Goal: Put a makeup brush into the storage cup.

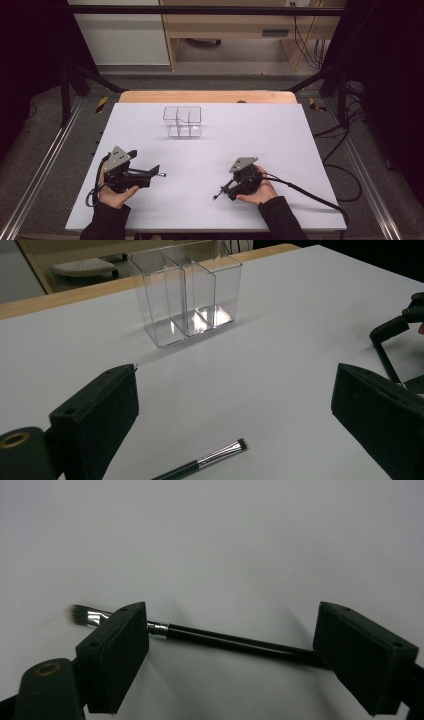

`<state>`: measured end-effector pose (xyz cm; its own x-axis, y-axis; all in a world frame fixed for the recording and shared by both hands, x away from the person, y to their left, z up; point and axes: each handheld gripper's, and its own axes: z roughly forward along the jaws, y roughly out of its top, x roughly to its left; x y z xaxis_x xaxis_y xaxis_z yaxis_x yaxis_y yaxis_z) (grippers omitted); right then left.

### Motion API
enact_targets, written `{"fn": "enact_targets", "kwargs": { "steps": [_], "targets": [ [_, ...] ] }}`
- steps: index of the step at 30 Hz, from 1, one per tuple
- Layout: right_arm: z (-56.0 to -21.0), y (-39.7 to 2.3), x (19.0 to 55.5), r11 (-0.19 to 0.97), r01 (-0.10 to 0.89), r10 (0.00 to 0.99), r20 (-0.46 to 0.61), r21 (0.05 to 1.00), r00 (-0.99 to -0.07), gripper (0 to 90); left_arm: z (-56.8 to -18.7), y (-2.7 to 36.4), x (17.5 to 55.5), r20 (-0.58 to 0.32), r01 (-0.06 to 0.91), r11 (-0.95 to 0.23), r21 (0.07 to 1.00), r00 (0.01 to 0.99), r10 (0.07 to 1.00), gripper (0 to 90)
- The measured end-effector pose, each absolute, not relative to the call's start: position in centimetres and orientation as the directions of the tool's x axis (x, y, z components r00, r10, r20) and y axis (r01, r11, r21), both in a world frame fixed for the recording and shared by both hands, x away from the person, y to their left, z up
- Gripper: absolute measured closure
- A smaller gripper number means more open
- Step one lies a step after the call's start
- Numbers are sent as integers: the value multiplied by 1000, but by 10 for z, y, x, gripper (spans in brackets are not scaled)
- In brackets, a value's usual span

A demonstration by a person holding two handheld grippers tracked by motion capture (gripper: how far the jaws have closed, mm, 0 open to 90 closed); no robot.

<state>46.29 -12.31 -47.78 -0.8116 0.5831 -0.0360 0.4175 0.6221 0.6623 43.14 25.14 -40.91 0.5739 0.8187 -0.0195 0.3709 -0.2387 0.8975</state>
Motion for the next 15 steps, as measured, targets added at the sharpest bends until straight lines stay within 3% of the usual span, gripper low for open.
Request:
{"fn": "enact_targets", "kwargs": {
  "steps": [7, 15],
  "targets": [
    [-479, -122, 462, 621, 419, 578, -26, 663, -816, 221, -409, 251, 432, -18, 371, -239, 897, 573, 819, 43],
    [-476, -123, 460, 618, 437, 581, -6, 654, -814, 353, -409, 251, 431, -16, 369, -242, 897, 575, 818, 43]
  ]
}}
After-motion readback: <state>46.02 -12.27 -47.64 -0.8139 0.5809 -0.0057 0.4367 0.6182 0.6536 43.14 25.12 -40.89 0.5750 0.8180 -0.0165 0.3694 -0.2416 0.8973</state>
